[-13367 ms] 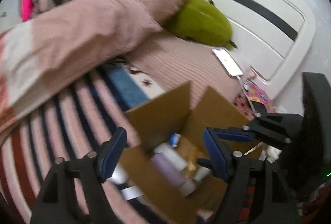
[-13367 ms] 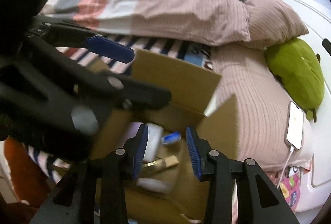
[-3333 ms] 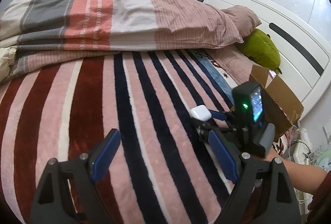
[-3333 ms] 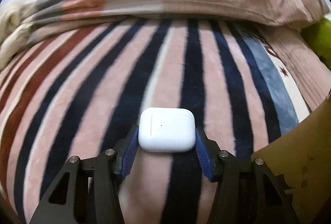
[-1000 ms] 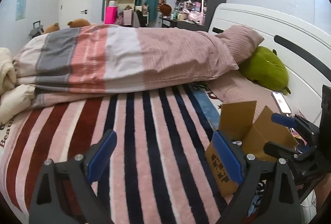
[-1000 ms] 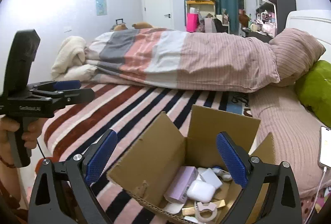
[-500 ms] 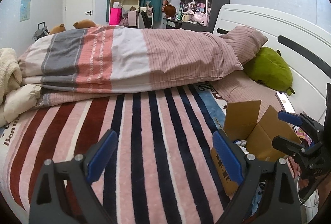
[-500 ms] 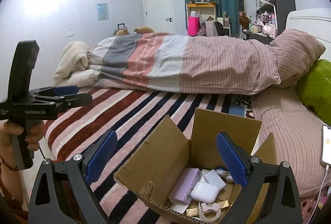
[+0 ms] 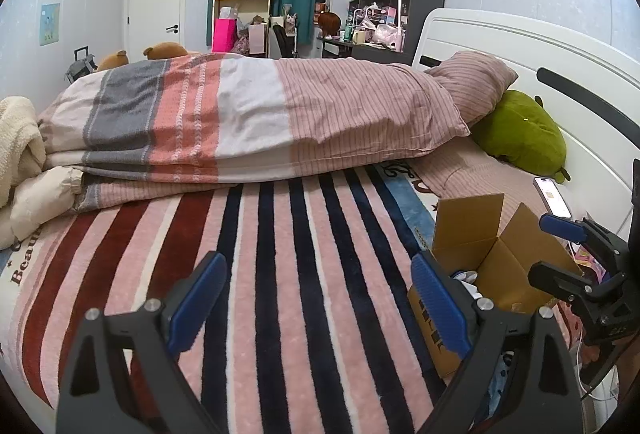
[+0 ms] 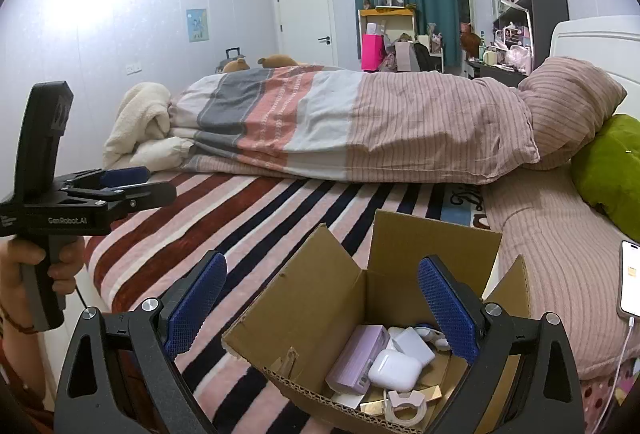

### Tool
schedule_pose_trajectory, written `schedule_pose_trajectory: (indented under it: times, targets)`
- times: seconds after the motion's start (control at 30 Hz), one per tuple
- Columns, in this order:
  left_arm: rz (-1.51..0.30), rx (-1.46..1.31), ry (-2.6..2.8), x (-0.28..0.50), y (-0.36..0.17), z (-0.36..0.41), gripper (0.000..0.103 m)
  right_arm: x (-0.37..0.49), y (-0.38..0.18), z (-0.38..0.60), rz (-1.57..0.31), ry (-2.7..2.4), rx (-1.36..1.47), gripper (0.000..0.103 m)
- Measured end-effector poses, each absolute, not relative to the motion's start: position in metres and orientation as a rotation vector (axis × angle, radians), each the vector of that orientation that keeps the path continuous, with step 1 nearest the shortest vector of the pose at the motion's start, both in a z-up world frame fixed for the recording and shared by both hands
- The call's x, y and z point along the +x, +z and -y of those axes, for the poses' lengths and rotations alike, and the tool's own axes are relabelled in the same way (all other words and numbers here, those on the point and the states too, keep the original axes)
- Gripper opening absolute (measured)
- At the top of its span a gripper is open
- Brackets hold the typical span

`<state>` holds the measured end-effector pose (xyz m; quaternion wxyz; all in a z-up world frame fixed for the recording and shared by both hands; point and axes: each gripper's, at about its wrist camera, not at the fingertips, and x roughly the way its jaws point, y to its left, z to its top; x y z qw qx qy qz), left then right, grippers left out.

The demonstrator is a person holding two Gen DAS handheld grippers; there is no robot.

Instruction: Organize rigid objects

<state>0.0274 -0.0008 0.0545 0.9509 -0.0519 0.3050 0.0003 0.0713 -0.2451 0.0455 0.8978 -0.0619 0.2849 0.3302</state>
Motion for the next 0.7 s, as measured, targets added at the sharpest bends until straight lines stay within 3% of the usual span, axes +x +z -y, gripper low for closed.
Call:
schedule_pose_trajectory:
  times: [0.7]
  targets:
    - [-0.618,-0.104,0.001,0.0264,0.0548,0.0003,0.092,0.0694,0.0453,0.2449,-0.59,0.682,-0.131,0.097]
